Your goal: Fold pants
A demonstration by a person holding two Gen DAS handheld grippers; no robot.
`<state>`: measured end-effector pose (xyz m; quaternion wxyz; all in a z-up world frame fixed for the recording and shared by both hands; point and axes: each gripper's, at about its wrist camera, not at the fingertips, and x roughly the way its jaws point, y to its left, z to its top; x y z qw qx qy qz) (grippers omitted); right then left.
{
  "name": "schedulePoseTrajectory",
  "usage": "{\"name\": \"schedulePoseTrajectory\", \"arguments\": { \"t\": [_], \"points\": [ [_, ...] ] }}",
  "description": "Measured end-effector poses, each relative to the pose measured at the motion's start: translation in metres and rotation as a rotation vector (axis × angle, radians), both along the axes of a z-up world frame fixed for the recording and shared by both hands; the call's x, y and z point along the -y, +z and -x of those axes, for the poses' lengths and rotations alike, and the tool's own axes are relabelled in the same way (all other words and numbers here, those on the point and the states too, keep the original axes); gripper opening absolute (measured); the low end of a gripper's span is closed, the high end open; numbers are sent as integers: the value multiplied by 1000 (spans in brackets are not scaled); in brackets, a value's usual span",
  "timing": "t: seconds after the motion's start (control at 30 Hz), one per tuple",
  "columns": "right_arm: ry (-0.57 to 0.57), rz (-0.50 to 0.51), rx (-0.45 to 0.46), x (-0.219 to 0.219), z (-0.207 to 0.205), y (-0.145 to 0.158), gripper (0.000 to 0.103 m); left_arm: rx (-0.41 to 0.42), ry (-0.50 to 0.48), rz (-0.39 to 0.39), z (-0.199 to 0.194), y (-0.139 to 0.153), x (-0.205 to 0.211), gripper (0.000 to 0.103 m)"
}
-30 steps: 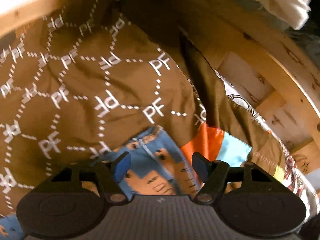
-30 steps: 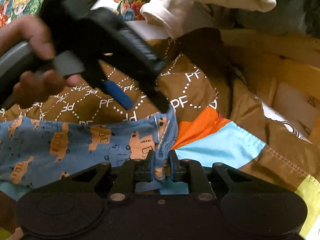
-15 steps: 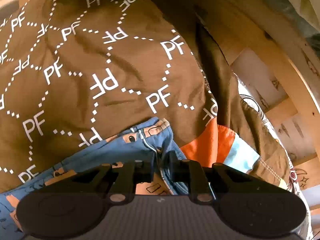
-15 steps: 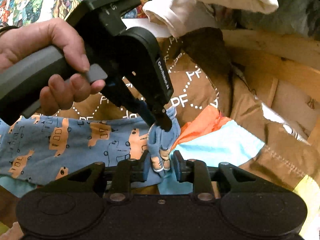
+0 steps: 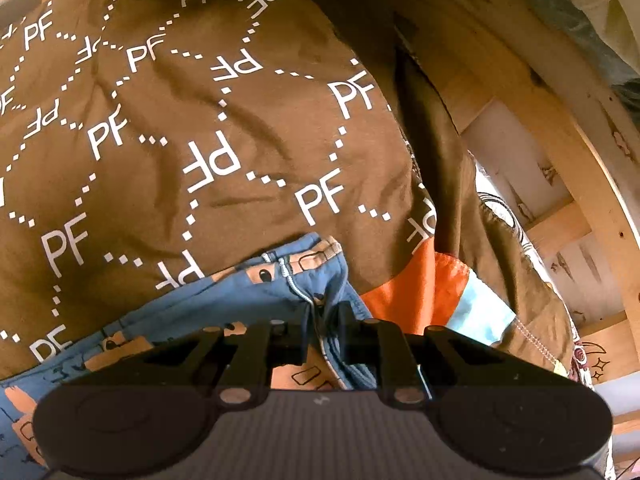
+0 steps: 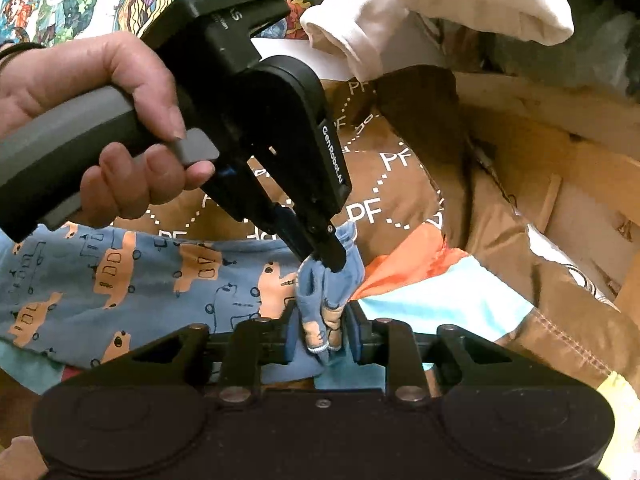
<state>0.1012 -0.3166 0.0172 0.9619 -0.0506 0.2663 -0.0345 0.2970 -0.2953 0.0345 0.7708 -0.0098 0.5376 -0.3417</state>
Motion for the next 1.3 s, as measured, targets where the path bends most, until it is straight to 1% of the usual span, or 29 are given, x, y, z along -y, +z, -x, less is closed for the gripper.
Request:
{"name": "schedulePoseTrajectory", "arguments": {
  "t": [0.03,0.1,0.23,0.33,0.47,0.57,0.63,0.67,0.7,0.77,0.87,0.97,1.03,1.07,1.1,1.13,1.17,1.23,1.27,1.3],
  "points": [
    [2,6,-3,-1,-1,-1,13,-3,3,4,0,1,-2,16],
    [7,29,7,-4,1,0,11,-17,10,20,-1,4,-7,17],
    [22,109,24,-14,5,0,11,-32,24,49,-1,10,-21,17],
    [32,169,22,-23,8,-2,12,-17,26,33,3,12,-27,17],
    [54,217,22,-32,11,-5,12,3,23,7,6,11,-28,16],
    [77,252,22,-39,13,-8,12,-17,25,29,6,11,-32,16],
    [91,261,18,-42,13,-9,12,-49,15,66,4,10,-36,17],
    [94,261,17,-43,12,-10,11,-68,21,81,3,10,-38,22],
    [96,262,17,-43,12,-10,11,-85,30,93,2,10,-40,33],
    [99,262,20,-43,12,-10,11,-101,41,107,2,9,-43,48],
    [103,256,16,-43,13,-9,11,-99,44,107,1,9,-45,48],
    [112,257,13,-44,13,-10,11,-113,48,124,0,8,-43,50],
    [121,258,11,-44,13,-10,11,-89,47,111,1,9,-37,51],
    [125,258,11,-45,13,-10,11,-65,51,95,1,10,-36,49],
    [129,257,12,-45,13,-9,11,-40,57,75,2,11,-34,43],
    [134,257,13,-46,14,-9,11,-27,69,67,3,12,-35,37],
    [138,258,14,-46,15,-8,11,-25,85,69,2,12,-37,25],
    [148,259,17,-49,17,-7,11,-32,109,95,1,13,-44,19],
    [154,259,20,-50,18,-6,11,-30,111,103,2,14,-47,13],
    [160,260,24,-51,20,-5,10,-20,109,103,4,15,-50,11]
  ]
}}
